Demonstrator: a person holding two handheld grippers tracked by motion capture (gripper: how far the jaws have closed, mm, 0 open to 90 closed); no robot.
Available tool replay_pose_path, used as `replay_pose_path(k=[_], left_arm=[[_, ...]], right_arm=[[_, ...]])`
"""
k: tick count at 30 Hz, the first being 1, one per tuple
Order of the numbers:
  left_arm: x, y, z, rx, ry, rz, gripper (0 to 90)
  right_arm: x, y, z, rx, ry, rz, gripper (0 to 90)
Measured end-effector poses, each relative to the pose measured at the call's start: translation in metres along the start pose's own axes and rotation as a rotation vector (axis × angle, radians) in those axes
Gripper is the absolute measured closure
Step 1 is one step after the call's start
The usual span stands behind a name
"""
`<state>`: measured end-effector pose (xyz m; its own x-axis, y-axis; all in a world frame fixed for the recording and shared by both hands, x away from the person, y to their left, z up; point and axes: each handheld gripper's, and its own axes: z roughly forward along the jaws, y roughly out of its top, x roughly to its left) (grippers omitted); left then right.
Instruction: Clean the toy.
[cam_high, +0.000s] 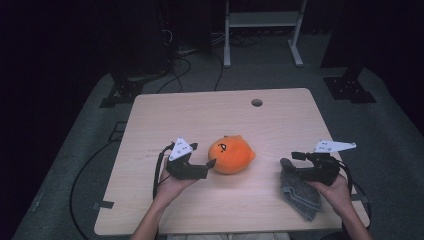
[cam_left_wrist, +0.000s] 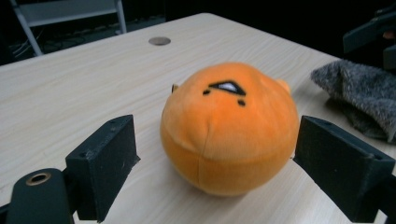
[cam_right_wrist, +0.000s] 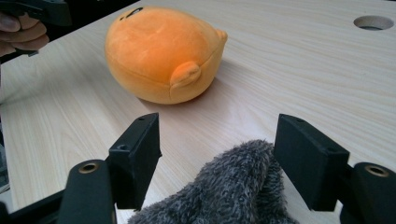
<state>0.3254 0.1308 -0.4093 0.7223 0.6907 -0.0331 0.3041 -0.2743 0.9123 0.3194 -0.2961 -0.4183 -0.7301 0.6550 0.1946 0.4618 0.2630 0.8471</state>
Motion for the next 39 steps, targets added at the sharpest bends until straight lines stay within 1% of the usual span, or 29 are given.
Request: replay_pose_path(k=[1,5,10,17,23,26,30,35,39], left_arm=[[0.000,-0.002,-0.002,0.001,0.000,0.002,12.2],[0.000,-0.005,-0.006,0.001,0.004,0.003,12.2],[0.002,-0.012,-0.012,0.018,0.012,0.005,12.2],[0.008,-0.024,-0.019,0.024,0.034,-0.019,12.3],[0.009,-0.032,-0.024,0.032,0.040,-0.032,12.3],[0.010,-0.034,-0.025,0.037,0.043,-0.027,12.3],[0.012,-0.035,-0.029,0.036,0.050,-0.038,12.3],[0.012,-0.038,-0.031,0.041,0.051,-0.034,12.3],[0.013,-0.040,-0.036,0.039,0.053,-0.050,12.4]], right_arm=[[0.000,-0.001,0.000,0.004,0.000,0.007,30.1],[0.000,-0.002,0.000,0.004,-0.001,0.007,30.1],[0.000,-0.002,0.002,0.010,-0.002,0.003,30.0],[0.000,-0.004,0.001,0.014,-0.003,0.003,29.8],[-0.001,-0.006,-0.001,0.016,-0.007,0.006,29.8],[-0.001,-0.006,-0.002,0.016,-0.007,0.004,29.9],[-0.002,-0.008,-0.003,0.017,-0.008,0.009,29.8],[-0.002,-0.008,-0.002,0.023,-0.009,0.008,29.8],[-0.002,-0.008,-0.002,0.025,-0.005,0.008,29.9]])
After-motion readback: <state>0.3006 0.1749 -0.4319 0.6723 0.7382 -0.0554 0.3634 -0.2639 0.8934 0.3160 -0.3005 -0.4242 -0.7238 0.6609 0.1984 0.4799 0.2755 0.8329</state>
